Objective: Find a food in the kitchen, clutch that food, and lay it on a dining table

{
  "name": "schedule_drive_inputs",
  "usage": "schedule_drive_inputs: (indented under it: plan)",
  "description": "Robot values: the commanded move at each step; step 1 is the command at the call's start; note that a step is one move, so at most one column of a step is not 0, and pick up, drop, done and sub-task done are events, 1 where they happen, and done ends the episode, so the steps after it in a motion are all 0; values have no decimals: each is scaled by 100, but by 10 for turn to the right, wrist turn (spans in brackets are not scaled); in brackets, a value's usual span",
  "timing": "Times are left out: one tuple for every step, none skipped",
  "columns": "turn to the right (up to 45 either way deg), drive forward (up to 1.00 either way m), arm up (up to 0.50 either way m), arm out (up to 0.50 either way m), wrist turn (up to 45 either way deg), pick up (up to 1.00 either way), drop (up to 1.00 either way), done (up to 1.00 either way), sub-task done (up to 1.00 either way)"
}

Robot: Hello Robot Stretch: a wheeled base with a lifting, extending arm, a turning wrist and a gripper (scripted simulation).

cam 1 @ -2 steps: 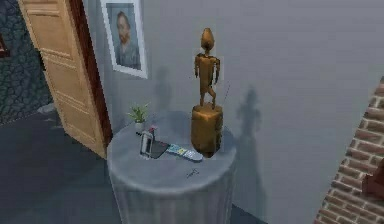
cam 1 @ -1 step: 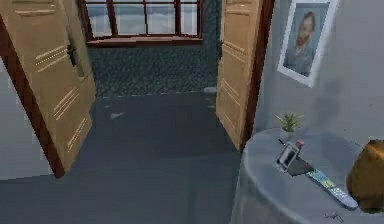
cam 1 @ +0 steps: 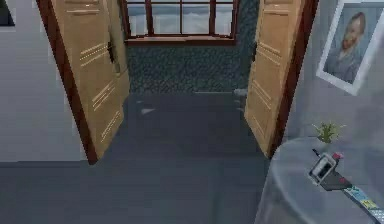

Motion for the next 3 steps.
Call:
schedule_drive_inputs:
  plan:
    - [450,0,0,0,0,0,0,0,0]
    - [30,0,0,0,0,0,0,0,0]
    - [-390,0,0,0,0,0,0,0,0]
